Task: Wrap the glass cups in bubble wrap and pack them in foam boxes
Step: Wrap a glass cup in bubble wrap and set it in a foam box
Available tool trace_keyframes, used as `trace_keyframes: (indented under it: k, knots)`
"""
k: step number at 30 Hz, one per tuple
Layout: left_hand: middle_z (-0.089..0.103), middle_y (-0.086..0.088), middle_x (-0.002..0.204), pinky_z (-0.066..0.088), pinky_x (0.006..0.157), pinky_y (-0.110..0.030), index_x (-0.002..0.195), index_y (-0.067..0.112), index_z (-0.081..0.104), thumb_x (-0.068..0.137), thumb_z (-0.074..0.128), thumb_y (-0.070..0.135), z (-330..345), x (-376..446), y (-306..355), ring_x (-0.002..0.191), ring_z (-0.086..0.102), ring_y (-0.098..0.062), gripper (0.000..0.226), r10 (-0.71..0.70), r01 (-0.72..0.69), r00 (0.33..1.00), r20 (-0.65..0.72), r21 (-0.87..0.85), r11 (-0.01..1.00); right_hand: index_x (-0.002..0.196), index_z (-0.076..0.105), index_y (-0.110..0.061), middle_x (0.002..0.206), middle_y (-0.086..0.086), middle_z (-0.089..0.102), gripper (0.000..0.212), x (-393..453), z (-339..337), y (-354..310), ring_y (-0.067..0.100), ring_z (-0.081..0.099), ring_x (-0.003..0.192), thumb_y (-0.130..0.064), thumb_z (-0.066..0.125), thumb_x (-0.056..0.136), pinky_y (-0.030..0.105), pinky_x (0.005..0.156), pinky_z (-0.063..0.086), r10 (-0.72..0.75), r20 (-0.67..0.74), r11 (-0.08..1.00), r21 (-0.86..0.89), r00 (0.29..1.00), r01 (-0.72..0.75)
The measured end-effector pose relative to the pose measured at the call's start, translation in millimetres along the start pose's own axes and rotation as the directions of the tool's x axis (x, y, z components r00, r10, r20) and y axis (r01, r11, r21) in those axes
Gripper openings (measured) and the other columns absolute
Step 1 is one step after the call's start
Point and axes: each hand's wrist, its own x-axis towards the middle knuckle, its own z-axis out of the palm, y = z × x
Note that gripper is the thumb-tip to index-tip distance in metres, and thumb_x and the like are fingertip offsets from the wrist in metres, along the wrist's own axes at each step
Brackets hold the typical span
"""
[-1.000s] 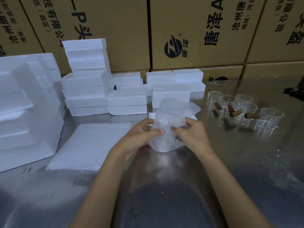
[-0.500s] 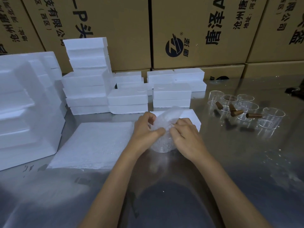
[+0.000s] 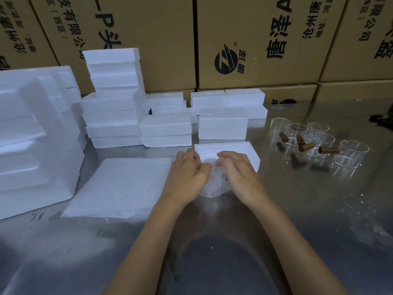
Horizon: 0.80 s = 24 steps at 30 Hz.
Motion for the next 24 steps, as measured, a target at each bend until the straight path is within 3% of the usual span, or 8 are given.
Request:
trace_keyframes:
  k: [2, 4, 9, 12, 15, 17, 19, 24]
  knots:
    - [0.053, 0.008, 0.092, 0.038, 0.077, -0.025, 0.077, 0.013, 0.061, 0.086, 0.043, 0.032, -4, 1, 1, 0.098, 0.049, -0.013, 0.028, 0.033, -0.042, 0.994, -0.108, -0.086, 0.995, 0.098, 0.063, -0.056, 0.121, -0.038, 0.044, 0.033, -2, 4, 6, -0.004, 0.034, 0.130, -0.048, 0.033, 0.087, 0.023, 0.103, 0.026, -0.034, 0.012, 0.983, -0.179, 0.999, 0.036]
    - [0.055, 0.008, 0.091, 0.038, 0.076, -0.022, 0.073, 0.019, 0.062, 0.083, 0.040, 0.034, -6, 2, 2, 0.097, 0.050, -0.009, 0.028, 0.058, -0.086, 0.985, -0.162, -0.168, 0.982, 0.124, 0.060, -0.043, 0.129, -0.031, 0.038, 0.046, -2, 5, 10, -0.001, 0.029, 0.132, -0.049, 0.032, 0.088, 0.021, 0.100, 0.021, -0.045, 0.007, 0.966, -0.256, 0.999, 0.046]
    - [0.053, 0.012, 0.101, 0.038, 0.082, -0.020, 0.075, 0.017, 0.068, 0.087, 0.046, 0.039, 3, 3, -8, 0.104, 0.047, -0.002, 0.034, 0.043, -0.034, 0.998, 0.049, -0.158, 0.987, 0.073, 0.068, -0.039, 0.126, -0.029, 0.054, 0.035, 2, 5, 9, -0.006, 0.033, 0.127, -0.041, 0.034, 0.084, 0.025, 0.106, 0.029, -0.063, -0.035, 0.980, -0.193, 0.997, 0.055]
    - [0.050, 0.012, 0.103, 0.043, 0.084, -0.027, 0.071, 0.019, 0.069, 0.084, 0.044, 0.054, 7, 3, -11, 0.101, 0.047, -0.004, 0.045, 0.037, -0.041, 0.993, 0.109, 0.036, 0.998, 0.071, 0.071, -0.026, 0.099, -0.027, 0.066, 0.037, 5, 1, 5, 0.000, 0.048, 0.113, -0.035, 0.037, 0.084, 0.027, 0.092, 0.042, -0.033, -0.170, 0.999, 0.017, 0.985, 0.037]
    - [0.048, 0.012, 0.098, 0.043, 0.081, -0.028, 0.070, 0.021, 0.070, 0.086, 0.051, 0.060, 9, 1, -8, 0.098, 0.046, -0.005, 0.046, 0.104, -0.112, 0.993, 0.058, 0.157, 0.981, 0.083, 0.071, -0.025, 0.093, -0.027, 0.066, 0.035, 7, -7, 3, 0.004, 0.050, 0.109, -0.034, 0.037, 0.085, 0.013, 0.084, 0.036, -0.029, -0.308, 0.996, 0.071, 0.951, 0.053]
    - [0.046, 0.015, 0.098, 0.043, 0.076, -0.025, 0.074, 0.027, 0.061, 0.080, 0.052, 0.066, 8, -1, -4, 0.097, 0.046, -0.004, 0.041, 0.180, -0.175, 0.984, -0.013, 0.173, 0.969, 0.096, 0.071, -0.027, 0.106, -0.030, 0.062, 0.040, 9, -13, 8, 0.006, 0.043, 0.119, -0.037, 0.033, 0.087, 0.011, 0.093, 0.030, -0.032, -0.351, 0.999, -0.026, 0.936, 0.025]
    - [0.043, 0.017, 0.100, 0.043, 0.073, -0.024, 0.082, 0.031, 0.051, 0.076, 0.052, 0.070, 8, -1, -4, 0.098, 0.046, -0.004, 0.040, 0.237, -0.230, 0.971, -0.021, 0.170, 0.958, 0.112, 0.069, -0.026, 0.133, -0.015, 0.055, 0.044, 12, -19, 17, 0.012, 0.033, 0.134, -0.040, 0.032, 0.091, 0.026, 0.107, 0.023, 0.002, -0.351, 0.986, -0.155, 0.936, -0.060]
    - [0.039, 0.016, 0.112, 0.044, 0.091, -0.030, 0.102, 0.032, 0.066, 0.072, 0.067, 0.070, 14, -1, -13, 0.116, 0.043, -0.008, 0.048, 0.190, -0.252, 0.953, 0.238, 0.266, 0.930, 0.123, 0.064, -0.025, 0.151, -0.002, 0.043, 0.032, 19, -29, 38, 0.016, 0.020, 0.145, -0.031, 0.042, 0.101, 0.041, 0.119, 0.017, 0.172, -0.342, 0.959, -0.157, 0.924, -0.237]
